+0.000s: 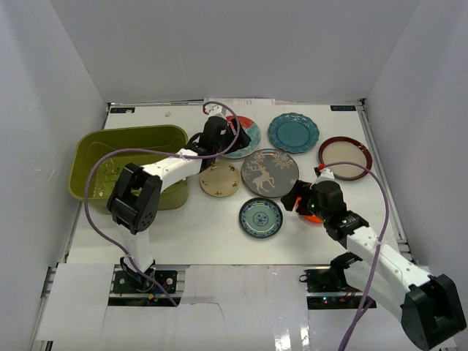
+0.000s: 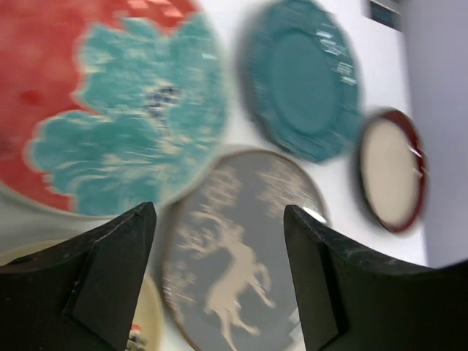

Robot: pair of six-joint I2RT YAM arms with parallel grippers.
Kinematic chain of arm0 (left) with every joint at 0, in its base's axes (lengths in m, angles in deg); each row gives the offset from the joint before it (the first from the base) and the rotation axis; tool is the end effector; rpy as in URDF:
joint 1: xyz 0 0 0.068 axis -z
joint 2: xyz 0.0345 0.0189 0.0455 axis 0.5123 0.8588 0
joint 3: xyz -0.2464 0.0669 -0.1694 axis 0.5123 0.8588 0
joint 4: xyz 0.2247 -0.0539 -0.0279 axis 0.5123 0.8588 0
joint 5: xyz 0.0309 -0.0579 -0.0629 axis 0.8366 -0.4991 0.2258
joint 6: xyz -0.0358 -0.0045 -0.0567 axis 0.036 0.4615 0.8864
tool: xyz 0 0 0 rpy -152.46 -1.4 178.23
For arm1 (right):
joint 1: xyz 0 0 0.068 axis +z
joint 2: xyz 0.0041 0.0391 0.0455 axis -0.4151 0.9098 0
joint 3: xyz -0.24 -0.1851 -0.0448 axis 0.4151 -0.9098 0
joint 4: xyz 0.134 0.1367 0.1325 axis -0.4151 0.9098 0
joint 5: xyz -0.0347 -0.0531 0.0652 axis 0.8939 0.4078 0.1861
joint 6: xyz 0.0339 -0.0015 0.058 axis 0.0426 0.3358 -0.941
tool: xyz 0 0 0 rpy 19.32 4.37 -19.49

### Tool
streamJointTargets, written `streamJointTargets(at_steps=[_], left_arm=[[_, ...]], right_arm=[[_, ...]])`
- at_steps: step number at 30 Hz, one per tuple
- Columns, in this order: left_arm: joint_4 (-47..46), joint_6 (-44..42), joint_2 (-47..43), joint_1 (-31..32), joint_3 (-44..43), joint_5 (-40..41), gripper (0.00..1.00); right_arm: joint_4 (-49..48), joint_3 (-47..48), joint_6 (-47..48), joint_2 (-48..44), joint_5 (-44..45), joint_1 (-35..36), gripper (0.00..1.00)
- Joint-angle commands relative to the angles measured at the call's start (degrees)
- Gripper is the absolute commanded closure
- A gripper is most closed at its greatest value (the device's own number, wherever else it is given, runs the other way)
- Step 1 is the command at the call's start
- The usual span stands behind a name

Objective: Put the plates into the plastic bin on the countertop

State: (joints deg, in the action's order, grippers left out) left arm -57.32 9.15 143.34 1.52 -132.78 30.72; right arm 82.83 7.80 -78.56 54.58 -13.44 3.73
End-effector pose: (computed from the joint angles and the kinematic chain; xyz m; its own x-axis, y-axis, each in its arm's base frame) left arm 0.3731 -0.2292 0.2644 -0.6180 -0.3866 -0.6846 0.0588 0.8456 -0.5306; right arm 0.1275 0.0649 0.2271 -0.5885 0.2880 -0.7555 -0.1355 0.8861 0.4433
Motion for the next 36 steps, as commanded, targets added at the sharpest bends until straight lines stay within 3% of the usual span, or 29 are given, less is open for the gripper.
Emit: streamJointTargets(at_steps=[1, 5, 8, 12, 16, 24, 25, 27, 28, 30, 36], left_arm=[[-5.5, -6.7, -10.1, 1.2, 0.3, -13.0, 0.18], [-0.8, -9.2, -16.6, 1.3, 3.4, -23.9, 0.16], [2.9, -11.2, -22.7, 1.3, 7.9, -26.5, 0.15], [7.6, -12.5, -29.8, 1.4, 13.6, -28.5, 0.14], [9.5, -13.1, -35.9, 1.3, 18.1, -29.3, 0.13], [12.1, -13.4, -37.1, 1.4, 20.1, -30.0, 0.12], [12.1, -13.3, -37.1, 1.4, 20.2, -29.9, 0.12], [12.1, -12.6, -36.7, 1.4, 20.5, -29.7, 0.12], [12.2, -12.6, -36.5, 1.3, 20.6, -29.5, 0.12], [12.2, -12.2, -36.2, 1.3, 20.8, -28.9, 0.12], [12.5, -10.7, -34.9, 1.3, 21.5, -26.3, 0.12]], right_arm=[[-10.1, 5.2, -0.8, 5.9, -1.8, -4.2, 0.24], [-15.8, 8.9, 0.6, 14.6, -8.8, -13.2, 0.27], [-18.1, 12.2, 2.5, 22.8, -15.1, -17.7, 0.27], [-18.5, 17.1, 4.4, 32.2, -16.6, -20.3, 0.27], [-19.0, 21.7, 4.2, 43.0, -25.7, -22.6, 0.32], [-26.5, 21.8, -0.6, 52.7, -30.7, -23.0, 0.4], [-27.6, 21.6, -1.3, 54.2, -31.2, -23.0, 0.43], [-30.5, 20.4, -3.4, 55.5, -32.7, -23.4, 0.58], [-33.6, 19.1, -4.3, 55.4, -33.0, -23.9, 0.75], [-35.9, 17.7, -6.3, 53.2, -33.0, -24.4, 0.9], [-36.4, 13.1, -7.8, 38.8, -32.1, -25.6, 0.92]])
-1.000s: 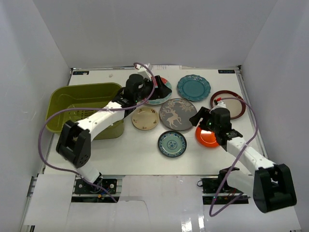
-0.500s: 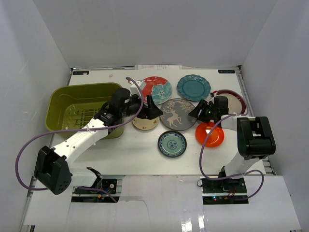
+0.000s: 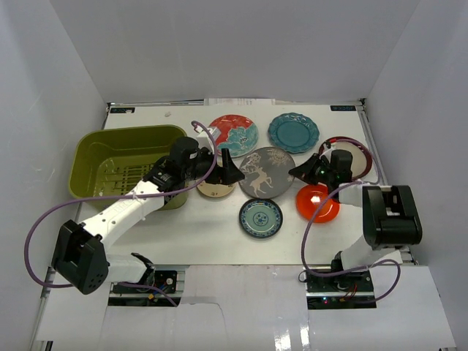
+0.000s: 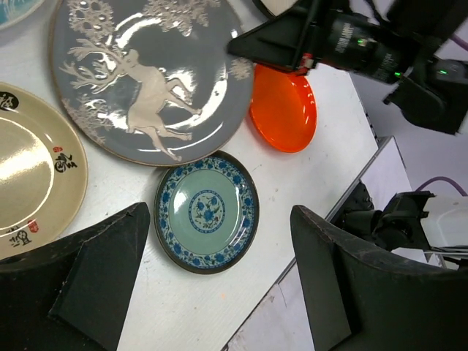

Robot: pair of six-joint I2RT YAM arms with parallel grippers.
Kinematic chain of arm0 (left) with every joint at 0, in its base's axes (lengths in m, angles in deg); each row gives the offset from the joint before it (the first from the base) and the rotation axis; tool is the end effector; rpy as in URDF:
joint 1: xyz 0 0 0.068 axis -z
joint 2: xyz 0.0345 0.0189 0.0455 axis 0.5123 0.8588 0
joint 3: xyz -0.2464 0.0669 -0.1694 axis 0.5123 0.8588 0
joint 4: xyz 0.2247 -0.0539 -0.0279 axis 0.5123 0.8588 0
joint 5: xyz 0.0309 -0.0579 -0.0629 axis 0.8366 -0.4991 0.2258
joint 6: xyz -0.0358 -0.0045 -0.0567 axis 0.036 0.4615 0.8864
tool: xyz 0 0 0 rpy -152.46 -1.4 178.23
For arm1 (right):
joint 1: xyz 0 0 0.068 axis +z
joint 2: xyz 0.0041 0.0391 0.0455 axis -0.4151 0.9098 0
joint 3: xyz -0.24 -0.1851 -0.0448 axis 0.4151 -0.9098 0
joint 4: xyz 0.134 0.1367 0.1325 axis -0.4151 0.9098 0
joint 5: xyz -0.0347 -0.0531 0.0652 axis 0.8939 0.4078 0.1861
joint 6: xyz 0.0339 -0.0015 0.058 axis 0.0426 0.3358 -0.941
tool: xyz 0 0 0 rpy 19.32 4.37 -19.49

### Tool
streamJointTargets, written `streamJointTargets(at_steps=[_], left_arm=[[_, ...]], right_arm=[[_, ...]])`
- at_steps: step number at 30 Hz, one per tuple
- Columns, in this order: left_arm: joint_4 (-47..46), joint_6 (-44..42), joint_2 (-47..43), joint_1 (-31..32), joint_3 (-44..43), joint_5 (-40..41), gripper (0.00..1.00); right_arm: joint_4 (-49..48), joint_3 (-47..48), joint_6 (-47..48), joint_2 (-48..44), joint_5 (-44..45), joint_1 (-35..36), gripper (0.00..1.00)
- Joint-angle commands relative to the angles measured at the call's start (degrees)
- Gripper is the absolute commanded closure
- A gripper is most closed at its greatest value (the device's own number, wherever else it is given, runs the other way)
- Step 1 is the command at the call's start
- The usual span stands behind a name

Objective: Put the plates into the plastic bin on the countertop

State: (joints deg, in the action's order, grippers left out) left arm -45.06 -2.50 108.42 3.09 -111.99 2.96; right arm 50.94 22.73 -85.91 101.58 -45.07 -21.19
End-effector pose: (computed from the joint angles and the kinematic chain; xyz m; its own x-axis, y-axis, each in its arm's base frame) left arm 0.2114 -0.1657 0.3275 -0.7323 -0.0637 -0.6780 0.4883 0.6450 -0.5879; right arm 0.3039 0.0431 0.2032 -0.6704 0.5225 -0.5268 -0.0498 0.6768 0.7345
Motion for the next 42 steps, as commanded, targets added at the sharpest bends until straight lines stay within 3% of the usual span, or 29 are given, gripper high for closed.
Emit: streamJointTargets(at_steps=[1, 6, 12, 20, 24, 28, 30, 34, 38, 42], left_arm=[[0.3, 1.5, 0.3, -0.2, 0.8, 1.6, 0.12], [-0.8, 2.9, 0.7, -0.2, 1.0, 2.4, 0.12], [-3.5, 5.1, -0.1, -0.2, 2.5, 5.2, 0.12], [-12.3, 7.7, -2.2, -0.2, 6.4, 3.4, 0.11], [-18.1, 9.1, -2.3, -0.2, 8.9, 1.1, 0.14], [-22.2, 10.7, -2.0, -0.2, 9.8, -2.0, 0.4], [-22.8, 11.2, -1.9, -0.2, 9.6, -2.6, 0.67], [-23.9, 12.6, -2.5, -0.2, 8.8, -4.4, 0.99], [-21.8, 13.3, -6.3, -0.3, 7.5, -2.5, 1.0], [-17.5, 14.1, -11.0, -3.1, 4.5, -0.1, 1.0]], right_arm=[[-4.3, -2.5, -0.9, -10.4, -0.6, -1.0, 0.92], [-0.4, -3.8, -2.9, -26.5, -1.2, -1.9, 0.92], [7.3, -3.2, -4.7, -38.8, -6.4, -1.9, 0.92], [11.0, -6.3, -9.5, -50.6, -13.3, -1.9, 0.92], [11.0, -6.5, -11.8, -51.0, -17.1, -1.8, 0.92], [10.6, -7.0, -12.0, -49.4, -18.2, -1.7, 0.92], [8.9, -7.3, -12.4, -47.9, -19.1, -0.9, 0.92], [7.4, -7.1, -12.4, -44.9, -19.6, 1.8, 0.92], [7.8, -6.1, -11.2, -42.8, -18.3, 4.4, 0.89], [8.6, -5.4, -11.0, -42.8, -17.8, 4.9, 0.52]])
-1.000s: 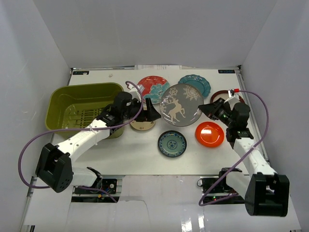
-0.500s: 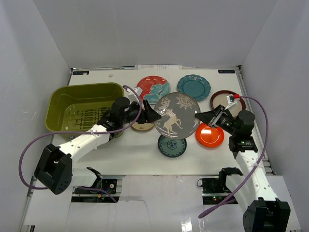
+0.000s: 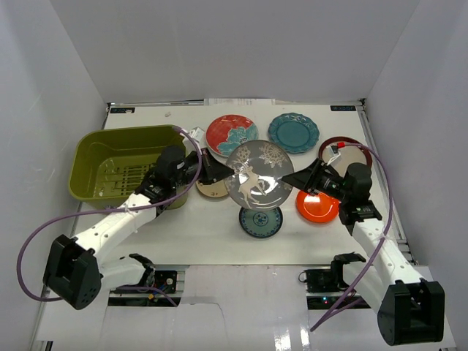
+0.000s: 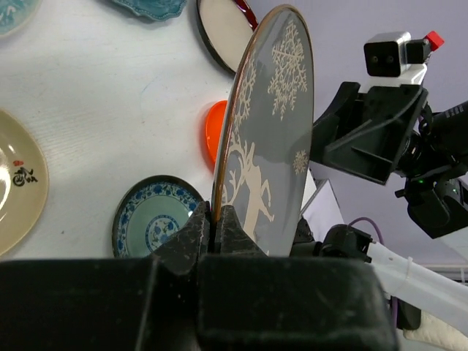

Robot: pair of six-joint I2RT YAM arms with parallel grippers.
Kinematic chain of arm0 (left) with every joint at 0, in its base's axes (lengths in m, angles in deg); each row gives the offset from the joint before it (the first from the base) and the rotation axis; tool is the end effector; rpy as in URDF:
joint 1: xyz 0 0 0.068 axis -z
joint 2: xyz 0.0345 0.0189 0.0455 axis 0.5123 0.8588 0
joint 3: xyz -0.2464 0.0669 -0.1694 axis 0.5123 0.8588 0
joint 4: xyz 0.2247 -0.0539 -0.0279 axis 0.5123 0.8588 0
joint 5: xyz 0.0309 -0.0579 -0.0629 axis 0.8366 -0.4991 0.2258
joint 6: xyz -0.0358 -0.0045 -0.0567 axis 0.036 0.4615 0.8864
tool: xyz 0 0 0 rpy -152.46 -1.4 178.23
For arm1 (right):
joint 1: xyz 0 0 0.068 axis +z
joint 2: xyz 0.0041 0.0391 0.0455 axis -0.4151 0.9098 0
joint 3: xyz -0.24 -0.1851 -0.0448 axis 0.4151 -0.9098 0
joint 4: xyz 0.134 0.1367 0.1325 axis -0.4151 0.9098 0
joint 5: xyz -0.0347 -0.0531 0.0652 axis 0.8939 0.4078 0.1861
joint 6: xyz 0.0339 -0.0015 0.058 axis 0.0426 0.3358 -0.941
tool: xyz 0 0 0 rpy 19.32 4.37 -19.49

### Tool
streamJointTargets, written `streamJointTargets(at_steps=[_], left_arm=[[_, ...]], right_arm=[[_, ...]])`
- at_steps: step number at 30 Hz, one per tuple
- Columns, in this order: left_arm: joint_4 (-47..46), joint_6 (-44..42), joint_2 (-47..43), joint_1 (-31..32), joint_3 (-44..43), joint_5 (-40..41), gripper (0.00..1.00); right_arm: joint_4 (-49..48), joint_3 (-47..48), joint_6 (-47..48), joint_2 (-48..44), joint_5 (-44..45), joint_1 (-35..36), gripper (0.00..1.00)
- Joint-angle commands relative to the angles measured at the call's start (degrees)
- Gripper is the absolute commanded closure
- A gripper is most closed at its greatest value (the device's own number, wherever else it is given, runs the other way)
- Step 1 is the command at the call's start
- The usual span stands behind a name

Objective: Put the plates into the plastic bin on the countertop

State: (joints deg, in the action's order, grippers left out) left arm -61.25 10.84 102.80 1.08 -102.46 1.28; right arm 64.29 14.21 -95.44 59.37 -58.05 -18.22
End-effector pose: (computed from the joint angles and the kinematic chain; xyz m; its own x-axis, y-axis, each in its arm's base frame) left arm 0.1995 -0.1490 0.3276 -0.7227 -0.2895 -0.6276 0.4295 0.5233 -0.7360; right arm 0.1591 0.0531 0.2941 -0.6515 0.4990 -0.5715 -0.3647 0.4545 0.8127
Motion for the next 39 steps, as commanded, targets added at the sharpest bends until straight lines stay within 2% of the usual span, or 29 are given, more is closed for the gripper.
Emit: streamJointTargets(at_steps=[1, 4, 5, 10, 12, 13, 17, 20, 22, 26, 28, 34, 39], left_arm=[[-0.5, 1.3, -6.2, -2.2, -5.9, 1.9, 1.0], [-0.4, 5.5, -8.9, -8.6, -7.6, 1.0, 1.0], [-1.2, 8.2, -9.4, -12.5, -7.8, -0.8, 1.0], [-5.7, 16.9, -10.4, -24.8, -7.3, -8.4, 1.0], [-4.0, 18.0, -11.2, -30.8, -7.2, -8.8, 1.0], [-3.0, 17.9, -12.1, -36.1, -7.2, -8.4, 1.0], [5.3, 16.3, -14.2, -47.7, -5.9, -5.9, 1.0], [12.1, 14.2, -16.7, -50.3, -4.4, 1.3, 1.0], [13.5, 14.4, -18.8, -51.9, -2.5, 4.4, 1.0], [22.2, 8.7, -20.4, -52.0, -3.6, 13.8, 1.0], [23.5, 7.2, -20.5, -52.0, -3.5, 17.6, 1.0], [26.0, 4.2, -21.2, -52.1, 0.4, 19.9, 1.0], [24.5, 2.3, -18.8, -52.1, 3.4, 19.2, 1.0]], right_arm=[[-4.8, 3.4, -1.5, -0.6, -5.0, 2.0, 0.47], [-4.8, 4.3, -1.5, -0.7, -5.4, 2.0, 0.32], [-4.9, 4.6, -1.5, -0.7, -5.7, 2.0, 0.3], [-5.0, 5.0, -1.3, -0.6, -6.1, 2.0, 0.27], [-3.6, 5.2, 0.6, -0.6, -5.7, 2.0, 0.26], [-2.6, 5.3, 1.7, -0.6, -4.7, 2.0, 0.26], [1.8, 5.7, 6.3, -0.4, -2.4, 2.0, 0.26], [3.7, 5.8, 9.5, 0.5, -0.4, 2.3, 0.27], [5.7, 6.6, 11.6, 1.8, 0.7, 2.7, 0.27], [7.0, 8.8, 16.4, 6.2, 5.1, 3.8, 0.27], [6.7, 9.6, 17.3, 9.8, 7.9, 5.5, 0.27], [-0.4, 13.2, 15.1, 21.6, 16.7, 11.4, 0.27], [-4.8, 20.4, 12.3, 33.5, 22.2, 14.7, 0.26]])
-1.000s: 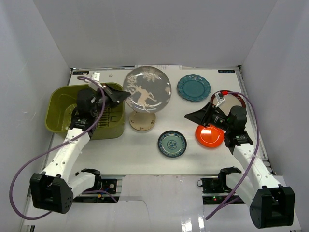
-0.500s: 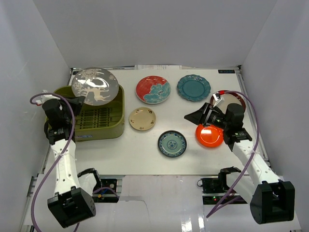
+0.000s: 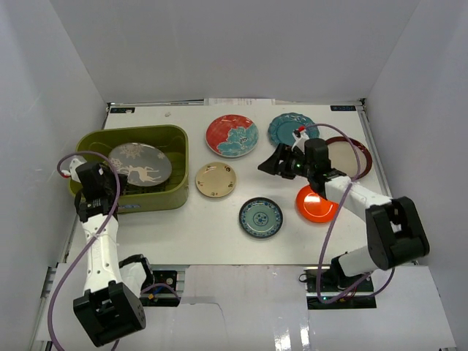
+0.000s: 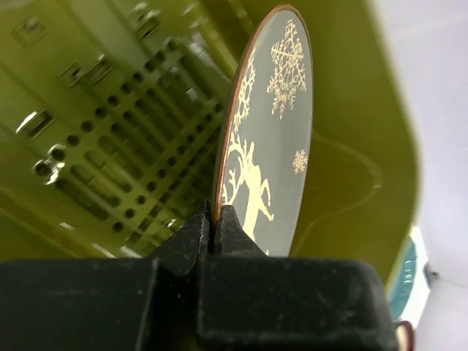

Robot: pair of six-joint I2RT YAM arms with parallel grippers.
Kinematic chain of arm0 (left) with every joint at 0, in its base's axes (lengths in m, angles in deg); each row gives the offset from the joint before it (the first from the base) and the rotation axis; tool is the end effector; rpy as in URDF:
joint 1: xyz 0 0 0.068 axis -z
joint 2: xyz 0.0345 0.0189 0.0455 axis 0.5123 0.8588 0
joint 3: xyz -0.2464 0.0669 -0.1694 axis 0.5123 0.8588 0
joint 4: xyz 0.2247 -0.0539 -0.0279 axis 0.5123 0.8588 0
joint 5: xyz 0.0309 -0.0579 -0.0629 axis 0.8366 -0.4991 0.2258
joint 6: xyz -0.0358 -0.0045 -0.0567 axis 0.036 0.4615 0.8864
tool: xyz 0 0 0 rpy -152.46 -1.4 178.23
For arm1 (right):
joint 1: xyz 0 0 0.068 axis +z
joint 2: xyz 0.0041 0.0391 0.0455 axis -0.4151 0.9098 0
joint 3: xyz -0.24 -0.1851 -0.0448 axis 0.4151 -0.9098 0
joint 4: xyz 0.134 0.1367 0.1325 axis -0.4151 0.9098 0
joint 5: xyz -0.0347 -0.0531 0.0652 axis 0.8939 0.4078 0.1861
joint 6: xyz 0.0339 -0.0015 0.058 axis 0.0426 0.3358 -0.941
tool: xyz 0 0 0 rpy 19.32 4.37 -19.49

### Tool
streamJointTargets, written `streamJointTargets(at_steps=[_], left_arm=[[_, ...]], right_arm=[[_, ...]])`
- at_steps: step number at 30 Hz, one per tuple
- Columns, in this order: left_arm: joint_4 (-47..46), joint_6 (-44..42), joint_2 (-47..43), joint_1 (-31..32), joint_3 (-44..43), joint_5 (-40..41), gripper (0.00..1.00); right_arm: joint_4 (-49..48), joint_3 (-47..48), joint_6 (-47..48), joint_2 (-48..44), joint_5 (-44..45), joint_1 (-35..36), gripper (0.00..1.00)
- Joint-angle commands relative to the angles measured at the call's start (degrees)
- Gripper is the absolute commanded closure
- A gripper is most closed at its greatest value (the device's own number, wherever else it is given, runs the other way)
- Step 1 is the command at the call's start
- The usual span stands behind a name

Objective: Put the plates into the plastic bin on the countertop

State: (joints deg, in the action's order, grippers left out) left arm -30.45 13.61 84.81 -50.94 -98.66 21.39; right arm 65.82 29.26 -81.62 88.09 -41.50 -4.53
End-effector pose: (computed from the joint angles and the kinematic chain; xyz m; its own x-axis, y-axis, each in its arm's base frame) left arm 0.1486 0.0515 0.3000 -0.1372 -0.8132 -0.5656 -0.5728 0.5309 -0.6245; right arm 0.2587 0.1180 0.2730 -0.6984 0.3039 -0.6480 -0.3271 0.6698 0.6666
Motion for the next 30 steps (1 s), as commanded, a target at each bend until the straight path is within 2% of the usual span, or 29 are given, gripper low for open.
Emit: streamJointTargets(at_steps=[1, 6, 8, 12, 13, 15, 16, 17, 18, 22, 25, 26, 28, 29, 30], left_arm=[[-6.8, -1.1, -0.1, -0.1, -0.3, -1.5, 1.0], [-8.1, -2.5, 5.7, -0.1, -1.3, -3.3, 0.99], [-8.9, -2.6, 6.4, -0.1, -0.9, -3.7, 0.89], [-10.6, -2.5, 7.6, 0.0, 0.7, -4.5, 0.6], [-11.2, -2.5, 7.7, -0.1, 1.0, -5.1, 0.44], [-11.6, -2.3, 7.9, -0.1, 1.2, -5.5, 0.25], [-11.8, -2.3, 8.0, -0.1, 1.1, -6.3, 0.1], [-11.8, -2.3, 7.9, -0.1, 0.7, -6.6, 0.05], [-11.7, -2.1, 7.8, 0.0, 0.6, -6.9, 0.02], [-11.1, -3.0, 6.2, 0.0, -1.5, -8.4, 0.02], [-11.2, -4.3, 6.2, -0.1, -4.3, -12.5, 0.02], [-11.5, -4.9, 6.7, 0.0, -5.1, -17.3, 0.02], [-11.0, -5.6, 7.9, 0.4, -7.6, -21.3, 0.02], [-10.9, -5.5, 8.2, 0.5, -8.2, -24.5, 0.02], [-10.7, -5.1, 8.3, 0.4, -8.7, -26.0, 0.02]], right_arm=[[-6.8, 6.3, -2.9, 6.4, 8.1, 1.2, 0.26], [-11.7, 10.9, -9.1, 16.7, 13.6, 1.3, 0.26], [-13.2, 11.9, -12.7, 19.5, 16.0, 1.3, 0.26], [-15.3, 15.8, -16.2, 27.2, 17.7, 1.5, 0.26], [-15.4, 17.6, -16.5, 28.5, 17.9, 1.5, 0.26], [-15.3, 19.5, -17.4, 32.0, 17.8, 1.7, 0.27], [-15.5, 20.2, -17.9, 33.1, 17.8, 1.7, 0.27], [-15.8, 21.6, -18.3, 34.2, 17.7, 1.8, 0.27], [-16.1, 22.3, -19.4, 36.2, 17.6, 1.8, 0.28], [-17.2, 26.1, -21.2, 40.8, 17.2, 2.5, 0.28], [-16.3, 30.5, -23.5, 44.5, 17.7, 3.4, 0.31], [-16.3, 32.6, -24.5, 46.5, 17.8, 3.6, 0.34], [-15.9, 34.8, -27.4, 48.3, 18.2, 3.9, 0.4], [-15.7, 35.9, -28.4, 49.8, 18.2, 4.0, 0.5], [-15.8, 37.0, -29.2, 50.3, 18.5, 4.1, 0.53]])
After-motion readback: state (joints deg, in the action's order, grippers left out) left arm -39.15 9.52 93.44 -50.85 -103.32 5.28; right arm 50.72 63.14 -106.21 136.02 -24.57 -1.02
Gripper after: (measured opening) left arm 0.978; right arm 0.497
